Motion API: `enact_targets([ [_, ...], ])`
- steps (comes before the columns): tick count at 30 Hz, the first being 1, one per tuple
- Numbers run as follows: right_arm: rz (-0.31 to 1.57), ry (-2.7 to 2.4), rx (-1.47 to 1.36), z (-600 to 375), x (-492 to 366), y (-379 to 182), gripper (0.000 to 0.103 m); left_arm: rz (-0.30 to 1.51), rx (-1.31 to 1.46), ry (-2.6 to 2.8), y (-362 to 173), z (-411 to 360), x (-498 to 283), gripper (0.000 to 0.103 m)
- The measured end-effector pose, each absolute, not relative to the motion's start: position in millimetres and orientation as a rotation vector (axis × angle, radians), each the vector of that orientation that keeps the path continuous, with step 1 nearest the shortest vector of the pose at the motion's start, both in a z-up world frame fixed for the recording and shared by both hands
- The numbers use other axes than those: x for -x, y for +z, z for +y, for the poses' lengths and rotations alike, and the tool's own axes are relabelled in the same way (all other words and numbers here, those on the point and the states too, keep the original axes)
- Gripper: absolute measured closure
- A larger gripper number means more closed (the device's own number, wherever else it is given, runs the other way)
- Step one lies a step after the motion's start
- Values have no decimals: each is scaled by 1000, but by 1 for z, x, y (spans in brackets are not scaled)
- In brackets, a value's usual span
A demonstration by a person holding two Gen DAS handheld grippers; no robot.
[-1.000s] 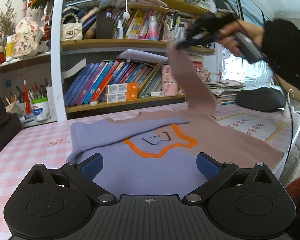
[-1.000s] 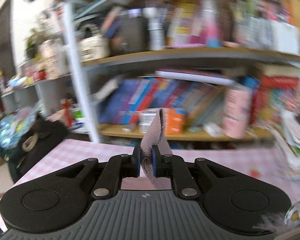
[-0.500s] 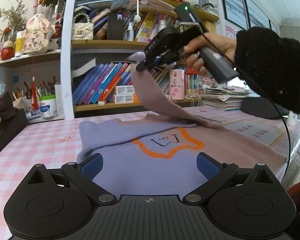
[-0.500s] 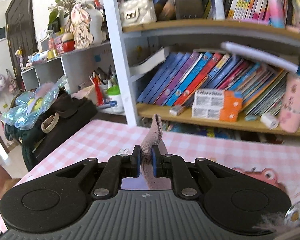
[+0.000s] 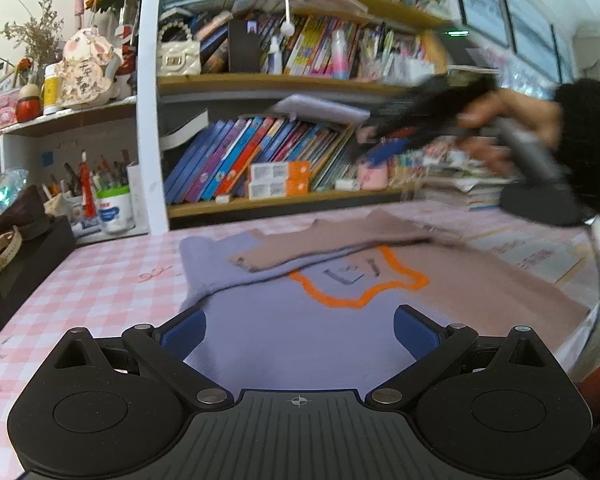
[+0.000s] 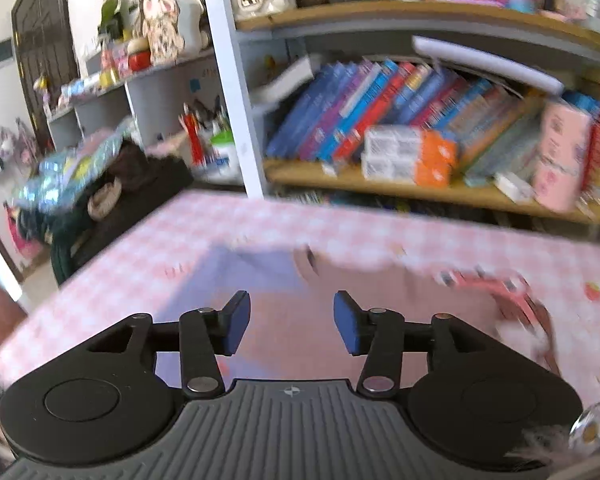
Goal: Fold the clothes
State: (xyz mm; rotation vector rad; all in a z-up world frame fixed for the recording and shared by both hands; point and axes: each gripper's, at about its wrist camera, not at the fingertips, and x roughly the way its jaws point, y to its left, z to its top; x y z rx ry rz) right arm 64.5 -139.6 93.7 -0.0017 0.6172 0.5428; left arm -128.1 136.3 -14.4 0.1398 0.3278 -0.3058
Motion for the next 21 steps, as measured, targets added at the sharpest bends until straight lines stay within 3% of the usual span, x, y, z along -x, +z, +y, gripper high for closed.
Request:
enact_targets([
  [8,728,434,-130,-258,58,27,54,495,-32,-207,-9,165,146,8],
  [9,744,409,-170,-271,70,18,54,507,-9,-192,-8,168,150,16],
  [12,759,383,-291,-298,102,-2,56,542,89,-147,-7,178,150,55],
  [13,756,390,-327,-303,110,-6,57,551,137,-145,-6,181,147,61],
  [21,724,434,-400,-305,117,-10,66,630,239,-101,-19,191,134,62],
])
